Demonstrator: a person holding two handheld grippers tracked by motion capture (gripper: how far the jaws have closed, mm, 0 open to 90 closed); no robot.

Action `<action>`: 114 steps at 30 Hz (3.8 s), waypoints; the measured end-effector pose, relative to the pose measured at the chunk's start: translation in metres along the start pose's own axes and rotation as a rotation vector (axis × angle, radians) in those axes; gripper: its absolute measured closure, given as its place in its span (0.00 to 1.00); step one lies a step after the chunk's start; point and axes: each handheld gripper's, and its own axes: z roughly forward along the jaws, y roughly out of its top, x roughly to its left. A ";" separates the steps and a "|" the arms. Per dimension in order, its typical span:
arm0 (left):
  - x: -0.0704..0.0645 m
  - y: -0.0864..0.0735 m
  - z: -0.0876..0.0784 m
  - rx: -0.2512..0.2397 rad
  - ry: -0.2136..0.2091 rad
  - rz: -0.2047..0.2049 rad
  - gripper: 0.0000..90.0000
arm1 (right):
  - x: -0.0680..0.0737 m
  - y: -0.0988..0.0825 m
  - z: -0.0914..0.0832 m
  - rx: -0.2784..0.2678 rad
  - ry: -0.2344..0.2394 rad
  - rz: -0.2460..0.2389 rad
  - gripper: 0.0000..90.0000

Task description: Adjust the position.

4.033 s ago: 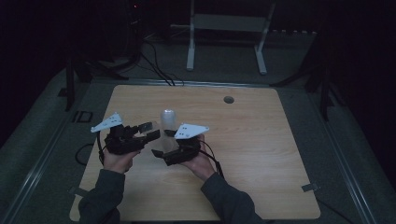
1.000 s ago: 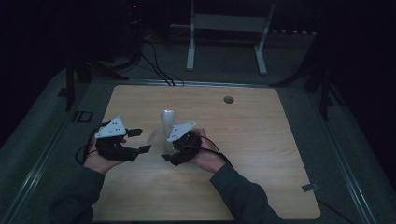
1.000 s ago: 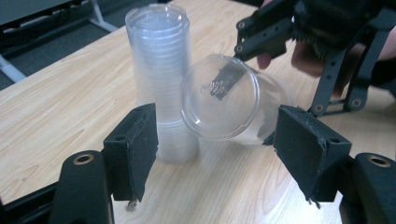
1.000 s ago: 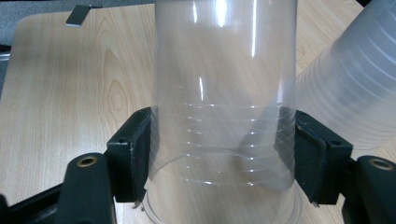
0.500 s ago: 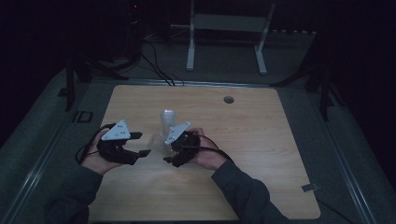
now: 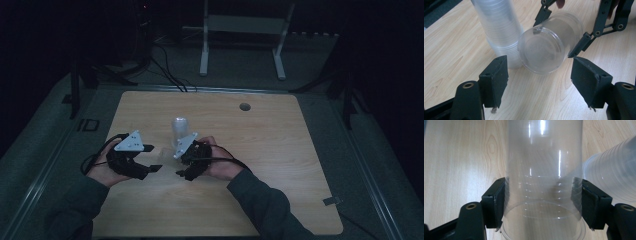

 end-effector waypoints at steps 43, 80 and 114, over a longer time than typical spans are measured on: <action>-0.015 0.017 0.029 0.274 -0.020 0.172 0.34 | 0.013 0.008 0.007 0.180 -0.042 -0.178 0.34; -0.006 0.014 0.049 0.259 -0.104 0.095 0.37 | 0.023 0.011 0.010 0.169 -0.113 -0.273 0.35; 0.002 0.007 0.047 0.245 -0.082 0.056 0.47 | 0.019 0.008 0.000 0.125 -0.162 -0.247 0.15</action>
